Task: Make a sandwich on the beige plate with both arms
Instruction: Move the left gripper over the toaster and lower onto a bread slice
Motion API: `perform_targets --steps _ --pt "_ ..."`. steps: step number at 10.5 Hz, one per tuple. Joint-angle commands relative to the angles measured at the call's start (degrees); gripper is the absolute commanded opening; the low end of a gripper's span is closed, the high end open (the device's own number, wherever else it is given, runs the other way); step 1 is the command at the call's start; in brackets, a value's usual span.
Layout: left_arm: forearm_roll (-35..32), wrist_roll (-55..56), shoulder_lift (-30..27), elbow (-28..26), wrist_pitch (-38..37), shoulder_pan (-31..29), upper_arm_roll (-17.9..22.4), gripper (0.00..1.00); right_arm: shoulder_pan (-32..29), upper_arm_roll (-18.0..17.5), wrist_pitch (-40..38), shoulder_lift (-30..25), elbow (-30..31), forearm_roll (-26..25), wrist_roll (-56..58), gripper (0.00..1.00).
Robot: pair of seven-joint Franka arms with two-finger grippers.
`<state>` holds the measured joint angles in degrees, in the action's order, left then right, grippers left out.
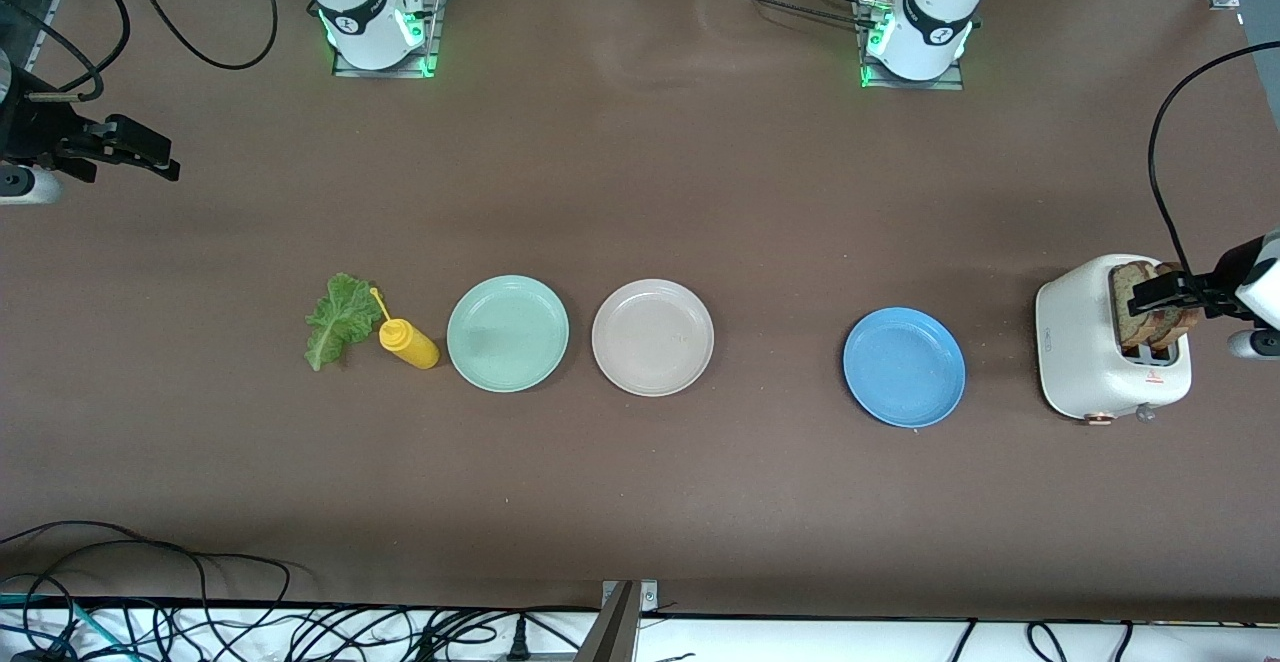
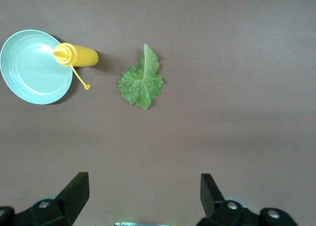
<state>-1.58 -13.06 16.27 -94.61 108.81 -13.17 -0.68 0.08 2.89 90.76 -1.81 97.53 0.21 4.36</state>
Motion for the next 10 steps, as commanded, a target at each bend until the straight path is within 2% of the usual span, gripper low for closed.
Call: perform_targets --steps 1,6,10 --pt "-0.35 -3.46 -1.25 -3.21 3.24 -1.68 -0.29 1.00 -0.16 0.01 -0.67 -0.12 -0.32 0.14 0.57 1.00" --pt "-0.26 -3.55 -1.24 -6.98 7.64 -2.30 -0.29 1.00 -0.16 0.01 -0.67 -0.12 -0.32 0.14 0.65 1.00" --pt "-0.09 -3.46 -1.24 -7.78 7.81 -2.30 -0.29 1.00 -0.16 0.01 -0.67 -0.12 -0.32 0.14 0.65 1.00"
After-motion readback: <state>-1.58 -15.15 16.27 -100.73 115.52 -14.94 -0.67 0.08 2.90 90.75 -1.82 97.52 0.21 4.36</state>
